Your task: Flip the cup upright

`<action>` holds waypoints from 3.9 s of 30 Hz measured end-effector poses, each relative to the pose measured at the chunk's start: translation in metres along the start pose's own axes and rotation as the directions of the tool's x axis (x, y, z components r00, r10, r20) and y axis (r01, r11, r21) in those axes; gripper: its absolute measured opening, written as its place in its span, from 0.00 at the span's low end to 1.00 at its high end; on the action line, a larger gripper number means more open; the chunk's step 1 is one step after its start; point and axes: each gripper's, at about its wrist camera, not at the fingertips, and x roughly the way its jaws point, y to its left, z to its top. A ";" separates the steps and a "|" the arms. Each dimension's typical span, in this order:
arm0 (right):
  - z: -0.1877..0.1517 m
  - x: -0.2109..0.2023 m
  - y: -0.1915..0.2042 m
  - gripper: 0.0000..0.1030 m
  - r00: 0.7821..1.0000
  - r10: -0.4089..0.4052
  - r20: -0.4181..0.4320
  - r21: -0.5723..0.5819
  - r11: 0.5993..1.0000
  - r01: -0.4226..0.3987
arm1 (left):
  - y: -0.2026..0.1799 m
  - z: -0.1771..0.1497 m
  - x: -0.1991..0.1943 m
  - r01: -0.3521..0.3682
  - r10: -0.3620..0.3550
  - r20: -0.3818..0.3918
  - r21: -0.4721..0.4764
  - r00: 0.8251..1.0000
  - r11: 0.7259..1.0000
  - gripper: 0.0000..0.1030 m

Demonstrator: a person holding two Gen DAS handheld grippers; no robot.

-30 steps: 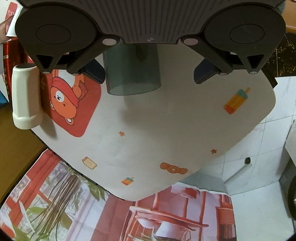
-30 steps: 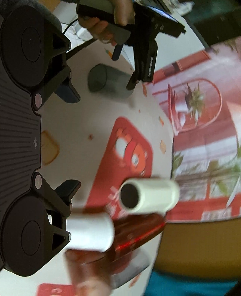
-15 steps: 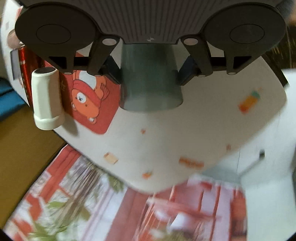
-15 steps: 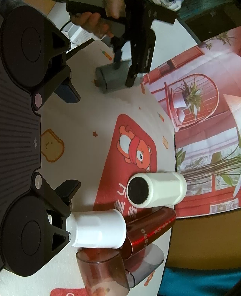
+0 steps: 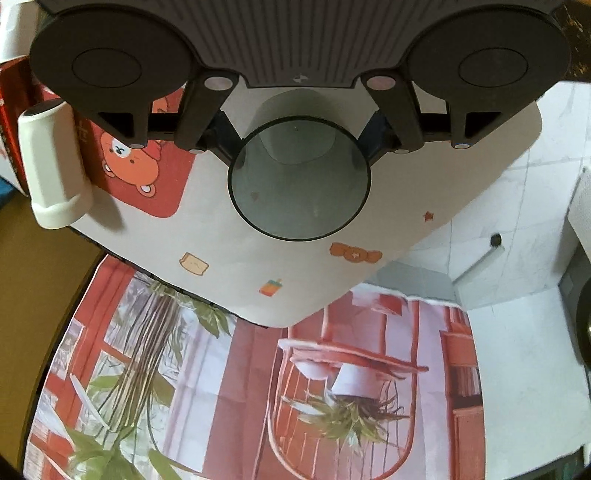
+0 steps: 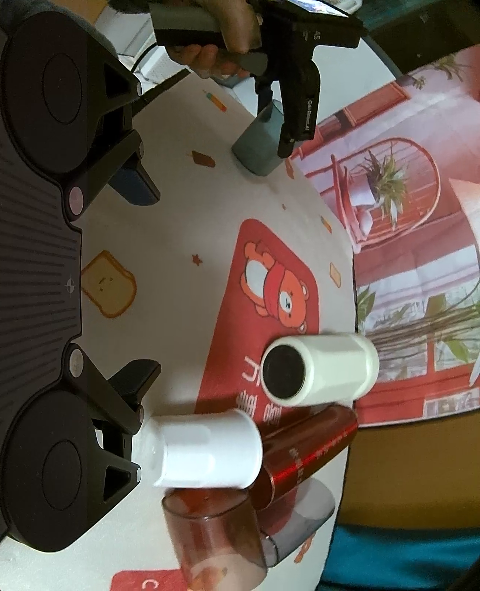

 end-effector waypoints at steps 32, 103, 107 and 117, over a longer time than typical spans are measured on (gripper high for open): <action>0.001 -0.062 0.008 1.00 0.964 -0.204 0.172 0.019 0.979 0.204 | 0.007 -0.058 -0.113 0.062 -0.056 -0.052 0.124 0.997 0.990 1.00; -0.059 -0.125 0.029 1.00 0.888 -0.345 0.305 0.038 0.936 0.350 | 0.006 -0.156 -0.215 0.032 -0.058 0.128 0.194 0.990 0.980 1.00; -0.059 -0.124 0.029 1.00 0.888 -0.346 0.303 0.039 0.936 0.351 | 0.007 -0.157 -0.214 0.031 -0.055 0.125 0.191 0.991 0.981 1.00; -0.059 -0.123 0.032 1.00 0.887 -0.354 0.297 0.016 0.930 0.367 | 0.010 -0.156 -0.212 0.033 -0.054 0.123 0.170 0.991 0.985 1.00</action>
